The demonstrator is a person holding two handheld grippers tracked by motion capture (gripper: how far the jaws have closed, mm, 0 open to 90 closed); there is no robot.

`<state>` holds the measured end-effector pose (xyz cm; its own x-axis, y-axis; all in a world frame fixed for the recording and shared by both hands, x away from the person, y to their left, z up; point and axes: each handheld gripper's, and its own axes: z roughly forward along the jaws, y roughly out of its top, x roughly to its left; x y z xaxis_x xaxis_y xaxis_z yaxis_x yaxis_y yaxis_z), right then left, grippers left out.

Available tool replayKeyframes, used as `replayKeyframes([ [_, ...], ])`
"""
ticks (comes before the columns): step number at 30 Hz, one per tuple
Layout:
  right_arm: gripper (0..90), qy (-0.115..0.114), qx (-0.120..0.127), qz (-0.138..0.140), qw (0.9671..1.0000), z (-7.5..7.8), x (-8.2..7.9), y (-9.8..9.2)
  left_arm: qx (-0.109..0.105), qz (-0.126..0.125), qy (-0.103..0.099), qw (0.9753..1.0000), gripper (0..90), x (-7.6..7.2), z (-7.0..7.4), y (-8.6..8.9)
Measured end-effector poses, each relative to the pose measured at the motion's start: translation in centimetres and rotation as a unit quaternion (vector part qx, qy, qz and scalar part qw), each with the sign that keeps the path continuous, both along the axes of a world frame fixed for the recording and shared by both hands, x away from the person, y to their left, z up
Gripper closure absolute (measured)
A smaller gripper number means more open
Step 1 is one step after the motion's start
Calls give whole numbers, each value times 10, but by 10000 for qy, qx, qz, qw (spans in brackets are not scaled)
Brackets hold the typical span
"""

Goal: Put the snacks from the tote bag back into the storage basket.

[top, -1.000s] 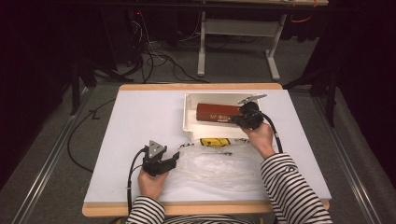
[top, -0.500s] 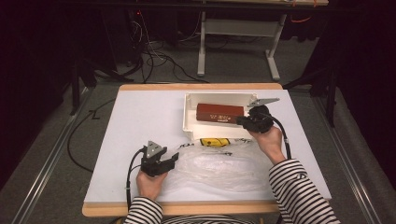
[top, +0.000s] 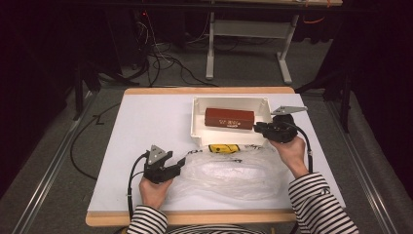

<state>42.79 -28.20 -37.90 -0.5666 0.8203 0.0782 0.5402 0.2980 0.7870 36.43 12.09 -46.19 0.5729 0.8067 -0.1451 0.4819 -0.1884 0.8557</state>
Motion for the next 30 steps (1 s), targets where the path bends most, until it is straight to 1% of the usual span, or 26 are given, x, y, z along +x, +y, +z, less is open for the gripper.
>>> replayKeyframes([
  [1,764,-71,-18,8,10000,1,-2,-3,-11,4,0,10000,409,0,0,0],
  [2,765,-92,-34,-1,10000,2,-4,-4,-12,11,-8,10000,409,-1,1,1],
  [5,757,-230,-17,-26,9997,4,-11,-11,-26,35,-44,10000,406,-1,2,2],
  [7,749,-251,22,-61,9997,4,-14,-15,46,54,-91,9999,404,-3,3,2],
  [8,745,-251,50,-78,9996,4,-16,-18,123,50,-125,9998,404,-3,4,2],
  [9,741,-282,72,-80,9995,3,-17,-21,128,51,-141,9998,403,-4,5,2],
  [13,727,-264,241,-179,9992,4,-24,-32,70,69,-213,9997,401,-5,9,4],
  [16,709,-273,361,-225,9987,3,-28,-40,36,88,-229,9997,398,-6,10,7],
  [21,686,-209,395,-330,9985,-3,-36,-50,-21,120,-239,9996,396,-7,12,11],
  [26,668,-255,520,-472,9972,-8,-43,-64,-45,132,-229,9996,395,-7,13,13],
  [30,652,-259,554,-574,9965,-13,-49,-74,-114,159,-204,9996,394,-7,12,15],
])
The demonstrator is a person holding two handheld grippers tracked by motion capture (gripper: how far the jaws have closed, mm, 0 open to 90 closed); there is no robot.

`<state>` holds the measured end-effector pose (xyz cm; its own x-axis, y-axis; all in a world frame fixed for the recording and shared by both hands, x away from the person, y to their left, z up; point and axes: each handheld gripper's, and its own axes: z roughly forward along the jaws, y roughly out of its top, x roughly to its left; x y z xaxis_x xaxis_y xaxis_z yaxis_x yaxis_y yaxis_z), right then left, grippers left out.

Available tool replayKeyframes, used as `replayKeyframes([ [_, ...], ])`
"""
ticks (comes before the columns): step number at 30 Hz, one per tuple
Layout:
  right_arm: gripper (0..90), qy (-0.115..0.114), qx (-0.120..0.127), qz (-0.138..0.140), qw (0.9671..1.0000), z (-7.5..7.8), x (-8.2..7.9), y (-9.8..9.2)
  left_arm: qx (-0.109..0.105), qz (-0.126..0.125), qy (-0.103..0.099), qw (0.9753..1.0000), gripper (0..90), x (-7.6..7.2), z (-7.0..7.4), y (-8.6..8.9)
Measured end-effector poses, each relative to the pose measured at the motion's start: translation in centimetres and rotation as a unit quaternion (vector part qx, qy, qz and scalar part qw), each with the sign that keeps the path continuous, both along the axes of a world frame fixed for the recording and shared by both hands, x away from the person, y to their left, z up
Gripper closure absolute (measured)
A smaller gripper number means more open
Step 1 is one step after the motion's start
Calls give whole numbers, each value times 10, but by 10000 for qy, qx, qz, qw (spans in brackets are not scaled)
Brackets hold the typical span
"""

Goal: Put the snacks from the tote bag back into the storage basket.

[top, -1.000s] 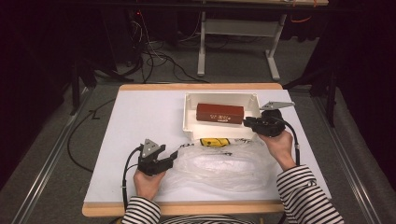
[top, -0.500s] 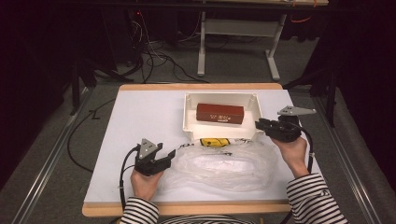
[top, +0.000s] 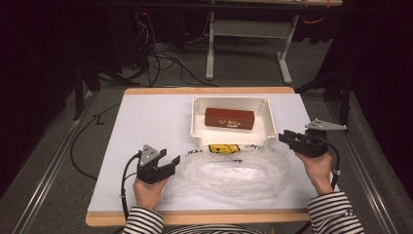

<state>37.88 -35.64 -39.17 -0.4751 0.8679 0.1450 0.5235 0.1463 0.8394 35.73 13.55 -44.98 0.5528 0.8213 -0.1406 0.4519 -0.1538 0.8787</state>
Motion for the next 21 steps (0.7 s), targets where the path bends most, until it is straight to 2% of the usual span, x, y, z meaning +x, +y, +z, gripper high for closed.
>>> replayKeyframes([
  [5,634,-35,124,-157,9998,-6,-7,-11,-47,55,-4,10000,392,0,-1,3],
  [14,616,-59,196,-364,9991,-19,-16,-25,-50,125,50,9999,394,3,-2,7],
  [21,614,31,233,-568,9981,-33,-20,-36,-103,217,123,9996,395,6,-5,11],
])
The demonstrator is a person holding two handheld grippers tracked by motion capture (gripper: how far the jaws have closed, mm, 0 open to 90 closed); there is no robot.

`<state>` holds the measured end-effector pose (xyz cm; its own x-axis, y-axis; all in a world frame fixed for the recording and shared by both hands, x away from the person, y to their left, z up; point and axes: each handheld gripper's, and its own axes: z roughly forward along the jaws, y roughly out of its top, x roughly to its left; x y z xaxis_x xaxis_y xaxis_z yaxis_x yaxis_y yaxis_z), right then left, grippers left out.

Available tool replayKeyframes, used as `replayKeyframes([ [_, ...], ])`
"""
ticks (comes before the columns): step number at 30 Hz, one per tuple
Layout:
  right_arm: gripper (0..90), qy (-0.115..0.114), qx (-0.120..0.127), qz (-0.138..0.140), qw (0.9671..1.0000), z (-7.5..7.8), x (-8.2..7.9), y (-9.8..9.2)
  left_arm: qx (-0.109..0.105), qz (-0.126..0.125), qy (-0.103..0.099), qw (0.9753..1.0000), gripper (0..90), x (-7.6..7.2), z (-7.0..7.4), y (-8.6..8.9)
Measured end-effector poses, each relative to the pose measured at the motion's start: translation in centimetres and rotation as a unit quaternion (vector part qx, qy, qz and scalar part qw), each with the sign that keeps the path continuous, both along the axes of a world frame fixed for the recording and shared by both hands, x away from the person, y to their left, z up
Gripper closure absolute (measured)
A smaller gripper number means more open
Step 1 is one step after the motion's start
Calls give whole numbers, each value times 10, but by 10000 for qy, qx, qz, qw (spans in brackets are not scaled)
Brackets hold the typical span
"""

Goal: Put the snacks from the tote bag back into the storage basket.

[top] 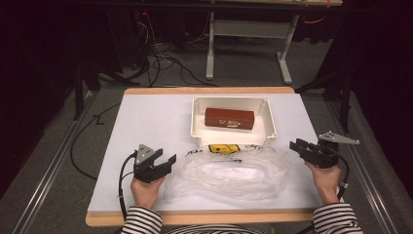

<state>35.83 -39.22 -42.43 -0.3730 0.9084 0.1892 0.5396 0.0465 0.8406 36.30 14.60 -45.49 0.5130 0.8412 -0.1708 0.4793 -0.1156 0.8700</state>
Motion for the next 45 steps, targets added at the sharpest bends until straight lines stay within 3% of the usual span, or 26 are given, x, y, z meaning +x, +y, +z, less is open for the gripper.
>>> replayKeyframes([
  [19,607,312,33,-390,9987,-29,6,-12,76,300,199,9993,395,14,-10,7],
  [45,588,465,-143,-582,9971,-46,19,-7,357,552,301,9974,394,30,-25,2],
])
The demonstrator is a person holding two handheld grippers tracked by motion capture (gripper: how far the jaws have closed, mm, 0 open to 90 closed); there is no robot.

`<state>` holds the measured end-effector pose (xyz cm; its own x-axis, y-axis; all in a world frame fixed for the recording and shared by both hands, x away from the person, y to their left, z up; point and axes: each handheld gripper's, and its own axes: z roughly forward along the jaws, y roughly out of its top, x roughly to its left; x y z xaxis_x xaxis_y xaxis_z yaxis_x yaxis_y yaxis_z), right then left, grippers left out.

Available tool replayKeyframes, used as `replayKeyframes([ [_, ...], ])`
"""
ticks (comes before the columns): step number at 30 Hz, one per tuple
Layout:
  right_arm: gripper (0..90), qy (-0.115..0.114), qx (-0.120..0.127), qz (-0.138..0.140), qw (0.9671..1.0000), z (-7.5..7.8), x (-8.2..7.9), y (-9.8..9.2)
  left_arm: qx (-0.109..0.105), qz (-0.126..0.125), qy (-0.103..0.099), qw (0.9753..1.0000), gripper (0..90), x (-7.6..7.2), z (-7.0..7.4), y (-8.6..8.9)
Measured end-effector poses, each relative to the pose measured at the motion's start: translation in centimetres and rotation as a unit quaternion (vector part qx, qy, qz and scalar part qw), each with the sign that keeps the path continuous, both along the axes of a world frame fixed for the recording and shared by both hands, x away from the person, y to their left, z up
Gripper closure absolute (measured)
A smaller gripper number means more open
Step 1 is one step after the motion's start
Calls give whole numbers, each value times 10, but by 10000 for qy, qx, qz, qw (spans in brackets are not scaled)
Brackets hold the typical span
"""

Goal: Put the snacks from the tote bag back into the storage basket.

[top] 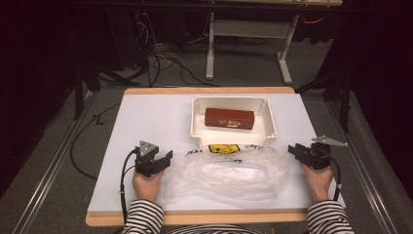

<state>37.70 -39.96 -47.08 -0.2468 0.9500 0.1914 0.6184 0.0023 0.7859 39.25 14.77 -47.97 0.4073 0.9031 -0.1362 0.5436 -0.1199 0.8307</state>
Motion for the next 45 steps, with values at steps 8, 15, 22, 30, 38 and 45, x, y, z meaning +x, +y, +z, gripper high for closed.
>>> replayKeyframes([
  [8,582,19,-4,-8,10000,-5,0,2,44,23,-32,10000,393,1,-2,-2],
  [15,576,-11,-10,15,10000,-5,0,1,128,-18,-32,9999,391,0,-3,-3],
  [22,557,-24,-126,-8,9999,-6,-2,5,38,33,-87,9999,388,-1,-4,-2],
  [30,540,-142,-275,-26,9995,-6,-4,7,68,22,-125,9999,382,-3,-4,-2],
  [38,524,-215,-378,-15,9991,-6,-5,8,136,-3,-140,9998,378,-4,-4,-4],
  [45,510,-190,-476,-37,9987,-5,-5,11,150,-1,-144,9998,375,-4,-4,-4],
])
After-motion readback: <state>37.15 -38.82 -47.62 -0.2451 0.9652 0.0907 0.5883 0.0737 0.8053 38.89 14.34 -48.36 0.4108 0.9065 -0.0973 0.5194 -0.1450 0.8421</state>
